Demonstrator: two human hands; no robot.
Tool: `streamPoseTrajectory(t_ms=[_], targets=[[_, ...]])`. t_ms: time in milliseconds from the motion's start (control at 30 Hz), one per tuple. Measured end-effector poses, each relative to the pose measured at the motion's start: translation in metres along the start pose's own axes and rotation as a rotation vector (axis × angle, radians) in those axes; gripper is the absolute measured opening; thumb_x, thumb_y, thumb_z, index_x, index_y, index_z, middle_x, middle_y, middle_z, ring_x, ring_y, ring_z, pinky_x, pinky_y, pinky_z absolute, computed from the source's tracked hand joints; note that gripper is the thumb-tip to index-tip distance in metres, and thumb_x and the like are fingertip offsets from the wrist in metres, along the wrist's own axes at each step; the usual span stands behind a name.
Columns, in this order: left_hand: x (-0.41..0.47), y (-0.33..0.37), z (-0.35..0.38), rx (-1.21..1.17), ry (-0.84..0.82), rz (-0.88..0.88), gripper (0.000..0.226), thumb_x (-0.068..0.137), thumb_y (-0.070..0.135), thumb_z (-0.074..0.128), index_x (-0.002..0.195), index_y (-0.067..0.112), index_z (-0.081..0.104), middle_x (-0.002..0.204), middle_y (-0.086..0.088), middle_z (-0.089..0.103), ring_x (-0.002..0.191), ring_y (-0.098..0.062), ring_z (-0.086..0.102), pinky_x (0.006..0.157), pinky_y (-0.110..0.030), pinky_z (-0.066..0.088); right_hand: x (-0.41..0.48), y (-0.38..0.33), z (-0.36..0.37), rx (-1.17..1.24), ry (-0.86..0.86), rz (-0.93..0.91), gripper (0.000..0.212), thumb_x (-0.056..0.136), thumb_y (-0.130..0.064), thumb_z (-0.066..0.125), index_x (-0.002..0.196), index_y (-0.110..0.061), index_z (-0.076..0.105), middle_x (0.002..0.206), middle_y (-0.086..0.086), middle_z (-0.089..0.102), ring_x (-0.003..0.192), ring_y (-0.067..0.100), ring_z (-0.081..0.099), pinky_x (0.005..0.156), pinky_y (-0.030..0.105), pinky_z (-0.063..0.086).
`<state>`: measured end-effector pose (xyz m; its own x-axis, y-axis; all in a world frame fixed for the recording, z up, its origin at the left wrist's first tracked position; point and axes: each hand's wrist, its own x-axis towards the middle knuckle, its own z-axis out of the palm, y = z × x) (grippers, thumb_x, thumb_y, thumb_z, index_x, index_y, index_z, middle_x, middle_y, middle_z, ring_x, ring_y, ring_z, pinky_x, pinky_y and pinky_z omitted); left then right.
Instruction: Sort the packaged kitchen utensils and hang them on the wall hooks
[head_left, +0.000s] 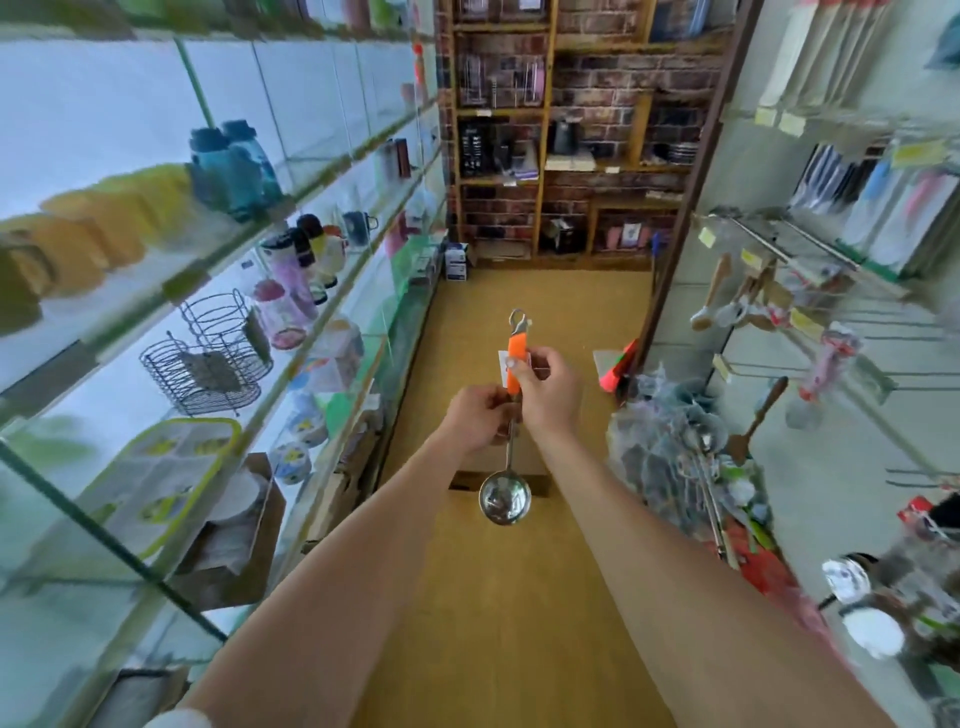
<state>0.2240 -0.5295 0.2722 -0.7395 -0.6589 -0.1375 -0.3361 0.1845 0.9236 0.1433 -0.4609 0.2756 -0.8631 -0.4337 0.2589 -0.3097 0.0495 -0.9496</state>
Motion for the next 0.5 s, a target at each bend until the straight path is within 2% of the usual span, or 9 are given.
streamPoseTrajectory(t_ms=[167, 233, 333, 433, 500], targets=[[0.033, 0.005, -0.016, -0.004, 0.021, -0.034, 0.014, 0.096, 0.005, 0.054, 0.095, 0.001, 0.068, 0.077, -0.009, 0.068, 0.071, -0.024, 0.069, 0.076, -0.043, 0.061, 0.028, -0.002, 0.023, 0.014, -0.011, 0.0, 0.022, 0.089, -0.029, 0.069, 0.105, -0.015, 0.067, 0.098, -0.002, 0.068, 0.092, 0.016, 0.064, 0.082, 0.032, 0.051], [0.05, 0.006, -0.02, -0.006, 0.028, -0.027, 0.014, 0.096, 0.005, 0.054, 0.096, 0.001, 0.068, 0.076, -0.008, 0.067, 0.067, -0.022, 0.068, 0.072, -0.039, 0.061, 0.044, 0.003, 0.032, 0.013, -0.006, -0.003, 0.023, 0.088, -0.03, 0.07, 0.105, -0.015, 0.067, 0.098, -0.002, 0.069, 0.092, 0.016, 0.064, 0.082, 0.033, 0.052], [0.085, 0.001, -0.026, -0.015, 0.021, 0.005, 0.011, 0.096, 0.006, 0.056, 0.094, 0.004, 0.067, 0.076, -0.007, 0.066, 0.064, -0.019, 0.068, 0.065, -0.033, 0.061, 0.073, 0.011, 0.052, 0.019, -0.003, -0.009, 0.024, 0.087, -0.032, 0.071, 0.104, -0.014, 0.067, 0.097, -0.002, 0.069, 0.09, 0.015, 0.064, 0.077, 0.028, 0.05], [0.112, -0.001, -0.034, -0.023, 0.011, 0.011, 0.011, 0.096, 0.009, 0.058, 0.093, 0.005, 0.068, 0.078, -0.008, 0.068, 0.071, -0.023, 0.07, 0.071, -0.039, 0.062, 0.096, 0.017, 0.067, 0.013, -0.007, -0.018, 0.024, 0.088, -0.032, 0.071, 0.103, -0.015, 0.067, 0.096, -0.003, 0.068, 0.089, 0.015, 0.063, 0.075, 0.025, 0.047], [0.139, -0.006, -0.045, -0.036, 0.013, 0.002, 0.012, 0.095, 0.009, 0.058, 0.098, 0.002, 0.068, 0.08, -0.008, 0.068, 0.072, -0.024, 0.07, 0.071, -0.038, 0.062, 0.115, 0.022, 0.087, 0.005, -0.018, -0.014, 0.022, 0.088, -0.031, 0.071, 0.103, -0.015, 0.066, 0.096, -0.003, 0.067, 0.089, 0.014, 0.063, 0.074, 0.023, 0.046]])
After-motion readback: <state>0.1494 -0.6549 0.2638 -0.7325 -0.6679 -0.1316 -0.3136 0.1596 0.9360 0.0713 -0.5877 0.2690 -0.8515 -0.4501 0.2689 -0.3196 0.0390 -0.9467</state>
